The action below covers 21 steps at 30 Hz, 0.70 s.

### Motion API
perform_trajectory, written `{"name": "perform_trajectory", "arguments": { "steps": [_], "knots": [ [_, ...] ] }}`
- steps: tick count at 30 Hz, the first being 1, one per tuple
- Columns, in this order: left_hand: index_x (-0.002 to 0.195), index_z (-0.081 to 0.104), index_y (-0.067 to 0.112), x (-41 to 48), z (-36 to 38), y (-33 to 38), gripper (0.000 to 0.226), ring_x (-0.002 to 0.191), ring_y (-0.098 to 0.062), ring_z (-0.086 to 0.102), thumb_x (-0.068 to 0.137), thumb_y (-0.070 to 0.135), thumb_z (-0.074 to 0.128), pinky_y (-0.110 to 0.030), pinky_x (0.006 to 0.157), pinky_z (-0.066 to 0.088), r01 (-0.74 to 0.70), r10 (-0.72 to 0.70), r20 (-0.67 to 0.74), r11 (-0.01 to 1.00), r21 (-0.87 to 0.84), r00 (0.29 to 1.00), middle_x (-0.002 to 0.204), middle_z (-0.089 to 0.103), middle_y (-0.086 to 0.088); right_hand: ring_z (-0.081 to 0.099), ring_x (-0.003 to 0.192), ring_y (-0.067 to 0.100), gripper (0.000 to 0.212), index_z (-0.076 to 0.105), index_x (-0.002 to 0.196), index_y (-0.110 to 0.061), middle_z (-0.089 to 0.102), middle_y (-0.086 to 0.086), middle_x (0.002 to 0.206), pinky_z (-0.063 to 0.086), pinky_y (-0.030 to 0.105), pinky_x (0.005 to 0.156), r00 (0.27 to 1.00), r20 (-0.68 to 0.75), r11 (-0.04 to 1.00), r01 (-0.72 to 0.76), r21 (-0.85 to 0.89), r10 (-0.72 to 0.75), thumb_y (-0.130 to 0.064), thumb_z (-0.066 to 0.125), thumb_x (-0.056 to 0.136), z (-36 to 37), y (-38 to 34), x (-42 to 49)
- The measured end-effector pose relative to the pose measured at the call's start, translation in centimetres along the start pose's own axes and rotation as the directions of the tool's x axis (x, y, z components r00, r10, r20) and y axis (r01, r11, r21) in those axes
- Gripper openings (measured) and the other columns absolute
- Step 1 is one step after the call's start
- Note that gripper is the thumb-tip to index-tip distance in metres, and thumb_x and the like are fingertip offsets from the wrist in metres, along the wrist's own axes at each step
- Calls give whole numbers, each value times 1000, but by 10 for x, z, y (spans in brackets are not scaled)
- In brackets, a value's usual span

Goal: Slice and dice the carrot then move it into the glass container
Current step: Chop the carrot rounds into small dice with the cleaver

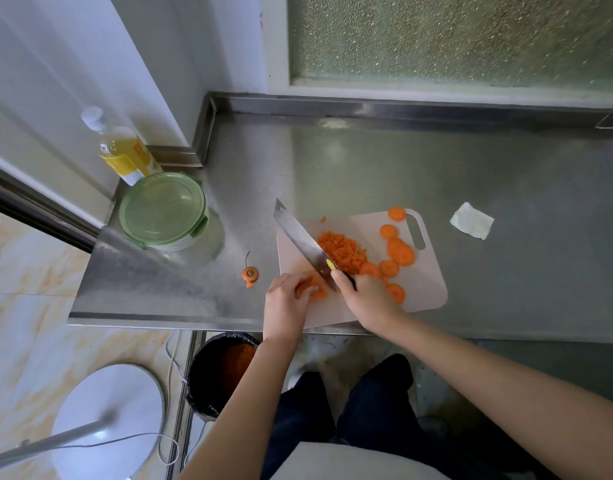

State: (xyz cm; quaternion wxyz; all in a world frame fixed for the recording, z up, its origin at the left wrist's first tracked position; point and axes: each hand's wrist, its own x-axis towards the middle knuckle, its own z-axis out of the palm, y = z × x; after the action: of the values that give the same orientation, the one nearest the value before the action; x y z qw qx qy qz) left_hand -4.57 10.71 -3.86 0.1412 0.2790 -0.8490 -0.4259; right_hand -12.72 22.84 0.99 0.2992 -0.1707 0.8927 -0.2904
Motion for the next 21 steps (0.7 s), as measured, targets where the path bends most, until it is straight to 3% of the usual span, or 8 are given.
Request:
{"name": "perform_trajectory", "arguments": {
  "steps": [6,11,16,21],
  "knots": [
    [98,71,4,-4,-3,2,20,84,-20,61,79,9,73,-23,79,46,50,-51,-55,999,-7,997,92,67,-7,50,62,22,55,44,56,-16,46,1,55,29,30,52,1000,29,1000,-5,-15,6,-51,35,97,0,3,-9],
    [97,72,3,-8,-3,2,19,85,-22,62,78,7,73,-14,76,39,84,-83,-48,996,14,995,91,68,-8,45,59,18,56,40,52,-16,42,0,54,28,26,51,999,30,999,-19,31,18,-47,38,98,4,4,-17],
    [95,72,2,-9,-2,5,18,80,-20,59,77,1,71,-7,72,32,76,-74,-50,996,44,996,89,67,-10,53,68,23,52,45,57,-16,47,0,58,34,28,63,1000,22,999,-14,44,14,-46,37,98,7,5,-18],
    [93,71,1,-3,-3,9,15,73,-17,49,80,6,70,-11,65,28,126,-127,1,989,82,992,83,54,-4,54,73,26,51,42,56,-19,46,1,60,35,30,66,1000,17,999,-21,42,20,-50,36,97,13,7,-15]
  ]
}}
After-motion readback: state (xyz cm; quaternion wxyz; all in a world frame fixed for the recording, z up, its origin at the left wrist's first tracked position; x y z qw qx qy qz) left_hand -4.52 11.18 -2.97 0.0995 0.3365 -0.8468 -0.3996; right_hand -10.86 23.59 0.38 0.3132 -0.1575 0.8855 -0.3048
